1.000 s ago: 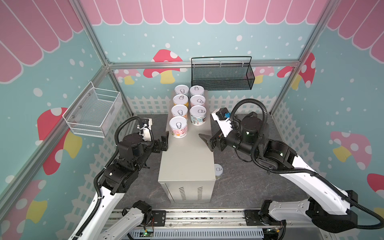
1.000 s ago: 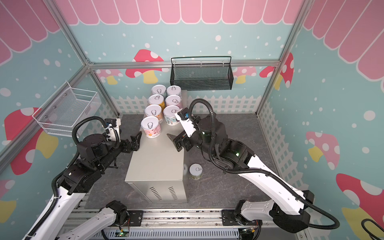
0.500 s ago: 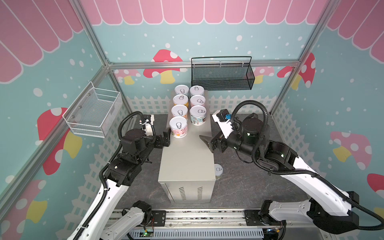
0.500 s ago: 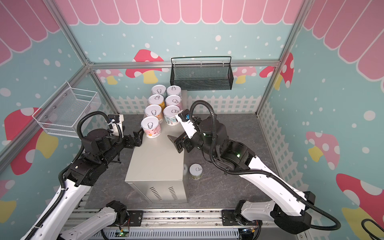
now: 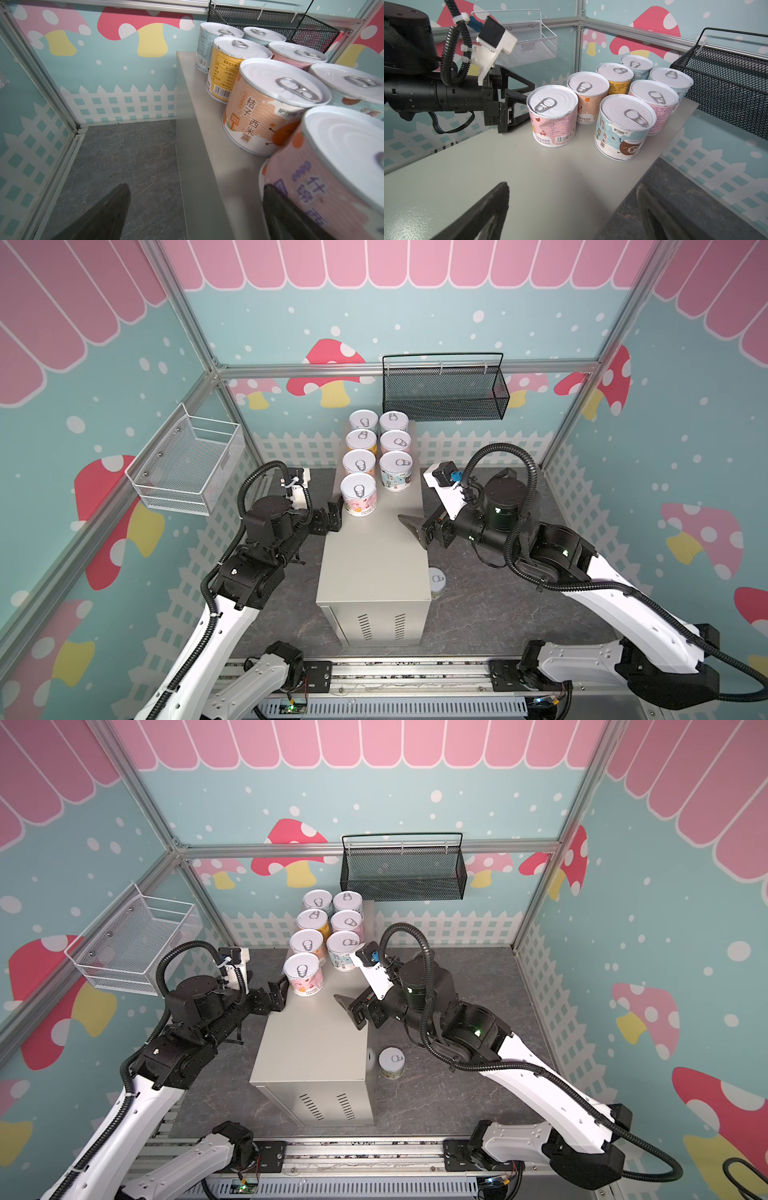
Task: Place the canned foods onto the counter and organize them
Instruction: 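Reach the right gripper down beside the cabinet toward the green-labelled floor can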
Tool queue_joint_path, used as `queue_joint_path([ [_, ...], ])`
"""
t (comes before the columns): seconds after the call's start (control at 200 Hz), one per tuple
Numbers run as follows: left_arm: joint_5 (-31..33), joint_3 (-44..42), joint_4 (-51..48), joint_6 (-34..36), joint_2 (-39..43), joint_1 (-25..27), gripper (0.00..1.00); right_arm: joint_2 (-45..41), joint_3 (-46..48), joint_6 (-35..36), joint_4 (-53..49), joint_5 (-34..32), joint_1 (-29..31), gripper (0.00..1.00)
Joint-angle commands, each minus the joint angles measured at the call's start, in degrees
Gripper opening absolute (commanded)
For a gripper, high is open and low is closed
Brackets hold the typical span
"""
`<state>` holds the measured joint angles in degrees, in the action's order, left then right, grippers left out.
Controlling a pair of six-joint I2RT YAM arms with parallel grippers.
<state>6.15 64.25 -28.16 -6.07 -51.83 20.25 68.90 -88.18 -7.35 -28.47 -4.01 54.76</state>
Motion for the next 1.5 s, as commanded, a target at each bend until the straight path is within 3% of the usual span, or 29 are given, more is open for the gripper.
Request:
queue_joint_path([
  [0.0,0.5,-2.8,-7.9,1.5,-1.4,-0.4,1.0,-0.8,0.8,0.7,0.8,0.6,0.3,0.97],
  [0.23,5.7,-1.3,-8.9,0.2,0.6,-0.9,0.99,-0.7,0.6,-0.5,0.4,-2.0,0.3,0.97],
  [0.465,6.8,1.8,-11.6,0.4,2.4,-0.8,0.99,3.3,-5.1,-7.7,-9.1,-17.9,-0.9,0.99],
  [0.58,5.8,4.2,-14.3,1.1,3.0,-0.8,1.0,5.2,-8.1,-12.7,-14.8,-21.3,-4.4,0.99],
  [0.765,-1.9,8.3,-20.3,2.3,3.8,-0.8,0.99,0.7,-4.4,-17.5,-15.3,-19.4,-14.1,0.99],
  [0.996,-12.4,14.0,-27.4,1.6,4.1,-0.5,0.99,-2.4,4.1,-18.5,-16.6,-15.5,-23.9,0.99],
  [1.221,-29.2,19.3,-33.4,1.5,2.1,3.0,0.99,-3.8,18.2,-19.4,-13.1,-10.4,-26.6,0.99],
  [1.356,-32.7,22.9,-37.0,1.9,-0.9,11.2,0.99,-6.0,25.4,-18.6,-11.0,-6.4,-26.7,0.99],
  [1.496,-27.2,25.9,-38.2,1.8,-4.3,20.7,0.99,-9.0,32.0,-18.5,-9.3,-1.1,-26.7,0.99],
])
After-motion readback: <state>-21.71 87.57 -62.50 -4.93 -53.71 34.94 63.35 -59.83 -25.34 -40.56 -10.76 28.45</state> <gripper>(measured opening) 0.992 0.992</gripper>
